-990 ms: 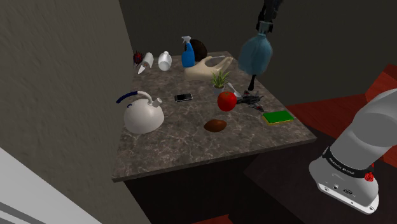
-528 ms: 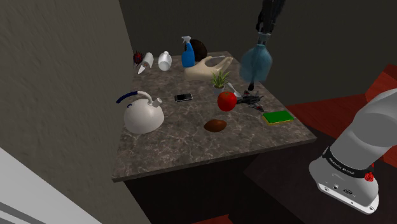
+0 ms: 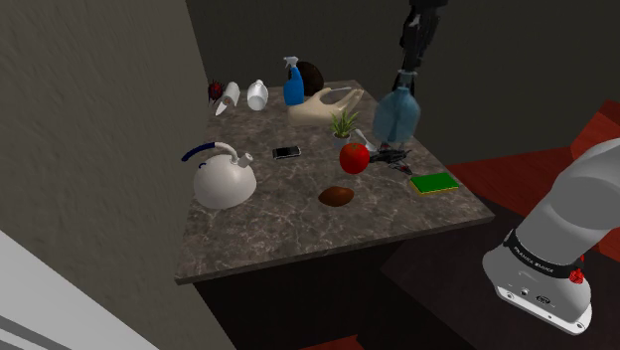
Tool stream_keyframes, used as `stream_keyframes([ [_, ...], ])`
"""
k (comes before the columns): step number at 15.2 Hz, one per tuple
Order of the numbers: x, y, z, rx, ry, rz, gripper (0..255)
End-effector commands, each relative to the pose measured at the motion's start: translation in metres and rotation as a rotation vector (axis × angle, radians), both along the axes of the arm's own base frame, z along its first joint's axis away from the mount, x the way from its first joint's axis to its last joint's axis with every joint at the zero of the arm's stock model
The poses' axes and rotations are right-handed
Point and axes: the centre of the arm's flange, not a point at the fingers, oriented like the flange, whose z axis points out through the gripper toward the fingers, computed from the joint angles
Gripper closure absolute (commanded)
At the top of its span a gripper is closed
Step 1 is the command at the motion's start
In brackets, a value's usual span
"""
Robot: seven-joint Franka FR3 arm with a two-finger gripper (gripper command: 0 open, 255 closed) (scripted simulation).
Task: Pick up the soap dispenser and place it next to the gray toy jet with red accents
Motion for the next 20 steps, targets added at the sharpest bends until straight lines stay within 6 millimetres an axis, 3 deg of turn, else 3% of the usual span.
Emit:
stream_keyframes([
  [1, -0.001, 0.000, -0.011, 0.000, -0.001, 0.000, 255],
  [20, -0.001, 0.000, -0.111, 0.000, -0.001, 0.000, 255],
])
